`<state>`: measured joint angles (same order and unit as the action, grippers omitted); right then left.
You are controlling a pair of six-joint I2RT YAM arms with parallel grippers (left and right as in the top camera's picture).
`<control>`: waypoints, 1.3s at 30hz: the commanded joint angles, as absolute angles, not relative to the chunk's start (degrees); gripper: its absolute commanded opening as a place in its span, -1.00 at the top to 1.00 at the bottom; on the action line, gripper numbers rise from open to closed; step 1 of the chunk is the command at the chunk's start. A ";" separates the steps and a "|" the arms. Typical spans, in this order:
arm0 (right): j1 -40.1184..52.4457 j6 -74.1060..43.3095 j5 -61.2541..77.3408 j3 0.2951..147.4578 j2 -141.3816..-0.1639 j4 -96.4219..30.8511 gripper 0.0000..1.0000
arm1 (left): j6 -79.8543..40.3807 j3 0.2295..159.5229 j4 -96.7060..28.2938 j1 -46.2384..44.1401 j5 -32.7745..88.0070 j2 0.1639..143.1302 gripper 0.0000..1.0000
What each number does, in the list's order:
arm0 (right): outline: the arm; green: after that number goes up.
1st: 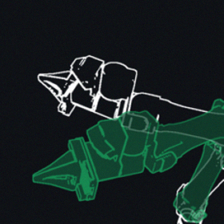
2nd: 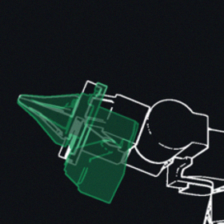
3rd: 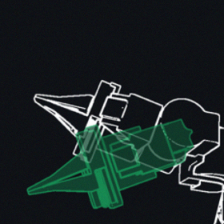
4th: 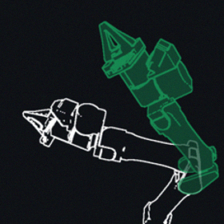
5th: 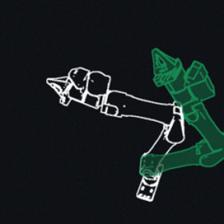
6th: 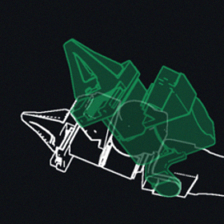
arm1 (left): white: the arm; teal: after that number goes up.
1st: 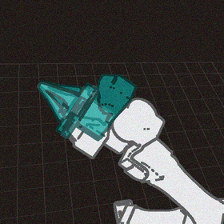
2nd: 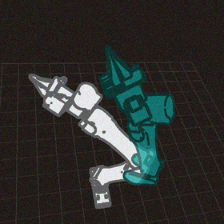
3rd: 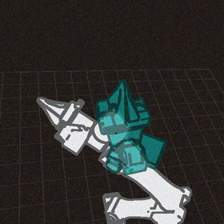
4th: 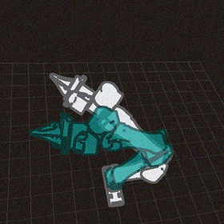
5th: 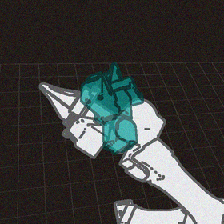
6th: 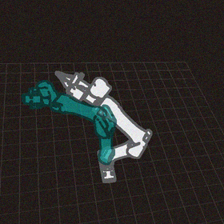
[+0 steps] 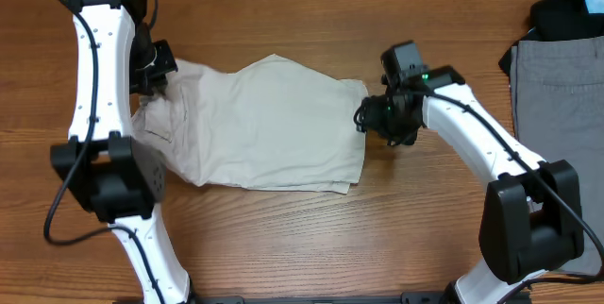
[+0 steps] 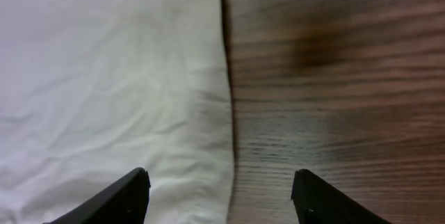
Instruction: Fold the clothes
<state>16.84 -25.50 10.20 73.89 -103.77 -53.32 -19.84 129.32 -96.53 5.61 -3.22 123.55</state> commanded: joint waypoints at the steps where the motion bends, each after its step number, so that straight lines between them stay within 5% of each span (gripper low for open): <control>1: 16.38 -25.91 10.39 72.42 -103.74 -52.80 -0.38 | -22.28 131.11 -96.84 6.85 -5.85 113.93 0.92; 11: 17.67 -28.53 12.29 72.42 -103.74 -49.74 -0.36 | -18.22 130.21 -96.84 10.94 -5.98 109.14 0.92; 26: 20.91 -29.76 13.17 72.42 -103.88 -44.62 -0.43 | -19.64 129.14 -91.53 3.22 -1.48 117.23 0.92; 39: 21.80 -30.26 17.82 72.40 -110.02 -37.69 0.10 | -20.01 129.14 -86.19 -10.13 -1.43 119.77 0.88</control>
